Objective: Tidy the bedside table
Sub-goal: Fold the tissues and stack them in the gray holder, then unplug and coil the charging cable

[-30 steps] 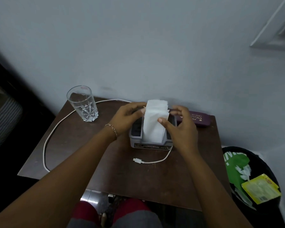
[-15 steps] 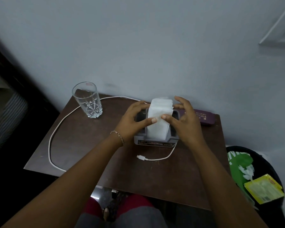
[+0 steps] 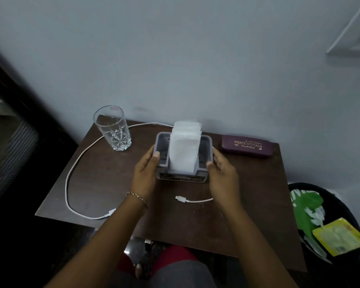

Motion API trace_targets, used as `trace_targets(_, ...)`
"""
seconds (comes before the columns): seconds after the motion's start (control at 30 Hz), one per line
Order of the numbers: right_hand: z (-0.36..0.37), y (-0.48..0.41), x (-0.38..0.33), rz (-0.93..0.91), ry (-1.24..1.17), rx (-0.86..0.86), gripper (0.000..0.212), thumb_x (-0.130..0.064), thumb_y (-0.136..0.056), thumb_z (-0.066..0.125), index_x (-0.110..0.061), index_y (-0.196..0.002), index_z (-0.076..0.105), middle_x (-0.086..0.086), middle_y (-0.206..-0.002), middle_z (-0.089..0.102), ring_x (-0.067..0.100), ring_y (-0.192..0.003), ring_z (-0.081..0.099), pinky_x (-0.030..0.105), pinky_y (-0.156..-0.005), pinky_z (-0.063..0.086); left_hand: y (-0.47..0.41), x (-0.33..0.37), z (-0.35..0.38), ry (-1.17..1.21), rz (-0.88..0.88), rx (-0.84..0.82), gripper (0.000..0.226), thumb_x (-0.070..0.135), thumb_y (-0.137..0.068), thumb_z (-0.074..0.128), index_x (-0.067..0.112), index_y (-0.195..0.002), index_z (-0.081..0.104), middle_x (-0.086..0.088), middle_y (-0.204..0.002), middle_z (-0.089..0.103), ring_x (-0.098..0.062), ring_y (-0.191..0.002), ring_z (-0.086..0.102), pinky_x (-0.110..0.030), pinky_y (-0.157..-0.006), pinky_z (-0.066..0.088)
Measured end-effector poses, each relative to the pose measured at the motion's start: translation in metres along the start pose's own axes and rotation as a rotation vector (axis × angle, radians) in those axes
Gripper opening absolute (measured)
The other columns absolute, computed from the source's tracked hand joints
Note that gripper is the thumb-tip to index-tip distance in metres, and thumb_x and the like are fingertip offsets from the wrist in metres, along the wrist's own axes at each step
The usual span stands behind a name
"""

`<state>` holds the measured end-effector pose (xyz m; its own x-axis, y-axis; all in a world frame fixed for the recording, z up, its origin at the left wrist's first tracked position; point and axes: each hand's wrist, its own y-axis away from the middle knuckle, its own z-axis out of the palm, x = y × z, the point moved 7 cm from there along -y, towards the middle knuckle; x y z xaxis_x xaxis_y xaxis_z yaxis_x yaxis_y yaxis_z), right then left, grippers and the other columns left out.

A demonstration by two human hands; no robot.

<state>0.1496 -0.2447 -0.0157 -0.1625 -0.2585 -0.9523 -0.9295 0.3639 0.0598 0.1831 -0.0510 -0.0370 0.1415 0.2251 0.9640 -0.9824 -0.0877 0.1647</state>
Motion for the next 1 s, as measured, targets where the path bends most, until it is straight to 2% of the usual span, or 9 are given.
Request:
trace_targets(0.2,0.022,-0.021,-0.008,0.004,0.005,0.016,0.042,-0.008,-0.091,0.049,-0.019,-0.131,0.053,0.0,-0.131,0.059,0.017,-0.119,0.055,0.033,-0.104,0.041,-0.025,0.011,-0.004,-0.043,0.035,0.015,0.035,0.009,-0.096,0.039,0.005,-0.13,0.048,-0.003,-0.114,0.061,0.005,-0.082,0.065,-0.01,-0.074,0.05)
trace_targets(0.37,0.021,-0.028,-0.015,0.003,0.042,0.028,0.04,-0.009,-0.092,0.048,-0.017,-0.131,0.053,0.001,-0.129,0.06,0.004,-0.107,0.051,0.02,-0.095,0.037,-0.037,0.012,-0.003,-0.08,0.013,0.035,0.035,0.011,-0.096,0.04,0.003,-0.129,0.049,-0.009,-0.117,0.061,-0.003,-0.088,0.063,-0.011,-0.075,0.05)
trace_targets(0.57,0.009,-0.02,-0.001,0.05,0.021,0.065,0.039,-0.021,-0.093,0.053,-0.01,-0.131,0.051,0.005,-0.13,0.059,0.014,-0.116,0.055,0.024,-0.098,0.04,-0.014,0.026,-0.035,-0.129,0.023,0.185,0.036,0.03,-0.092,0.052,0.018,-0.125,0.055,0.003,-0.128,0.058,-0.007,-0.116,0.054,-0.023,-0.097,0.045)
trace_targets(0.63,-0.007,-0.013,0.011,0.08,0.003,0.148,0.033,-0.014,-0.09,0.058,-0.008,-0.122,0.059,0.008,-0.117,0.066,0.012,-0.1,0.061,0.02,-0.09,0.045,0.003,0.037,-0.06,-0.122,0.106,0.264,0.026,0.026,-0.092,0.052,0.018,-0.116,0.061,0.001,-0.109,0.067,-0.002,-0.098,0.062,-0.019,-0.081,0.05)
trace_targets(0.7,-0.022,-0.007,0.026,0.101,0.059,0.209,0.023,-0.009,-0.085,0.063,-0.009,-0.108,0.066,0.008,-0.099,0.07,0.014,-0.085,0.064,0.005,-0.072,0.045,0.015,0.045,-0.095,-0.175,0.19,0.395,0.019,0.02,-0.094,0.049,0.014,-0.106,0.062,0.006,-0.086,0.067,0.003,-0.07,0.061,-0.012,-0.062,0.047)
trace_targets(0.73,-0.027,-0.005,0.032,0.104,0.108,0.226,0.019,-0.007,-0.083,0.065,-0.009,-0.101,0.067,0.009,-0.093,0.07,0.015,-0.079,0.064,0.001,-0.065,0.042,0.02,0.049,-0.114,-0.275,0.218,0.47,0.015,0.02,-0.093,0.05,0.017,-0.1,0.063,0.009,-0.08,0.066,0.003,-0.065,0.059,-0.015,-0.061,0.047)
trace_targets(0.8,-0.035,-0.002,0.041,0.09,0.216,0.241,0.013,-0.008,-0.08,0.068,-0.009,-0.092,0.067,0.012,-0.089,0.069,0.016,-0.071,0.06,0.008,-0.06,0.042,0.022,0.051,-0.154,-0.514,0.19,0.61,0.011,0.024,-0.09,0.055,0.019,-0.094,0.064,0.003,-0.084,0.068,-0.009,-0.076,0.061,-0.028,-0.074,0.047)
trace_targets(0.87,-0.039,-0.001,0.044,0.072,0.314,0.254,0.012,-0.01,-0.078,0.071,-0.007,-0.089,0.065,0.015,-0.09,0.065,0.017,-0.069,0.057,0.021,-0.064,0.042,0.016,0.051,-0.188,-0.692,0.116,0.697,0.017,0.02,-0.085,0.06,0.013,-0.099,0.065,-0.012,-0.095,0.068,-0.025,-0.088,0.062,-0.031,-0.081,0.044)
trace_targets(1.0,-0.038,-0.007,0.046,0.104,0.409,0.252,0.017,-0.015,-0.075,0.075,-0.013,-0.079,0.058,0.012,-0.085,0.063,0.025,-0.076,0.059,0.037,-0.077,0.049,0.0,0.051,-0.211,-0.902,-0.013,0.65,0.028,0.017,-0.078,0.068,0.005,-0.103,0.065,-0.02,-0.101,0.068,-0.036,-0.097,0.061,-0.037,-0.084,0.044)
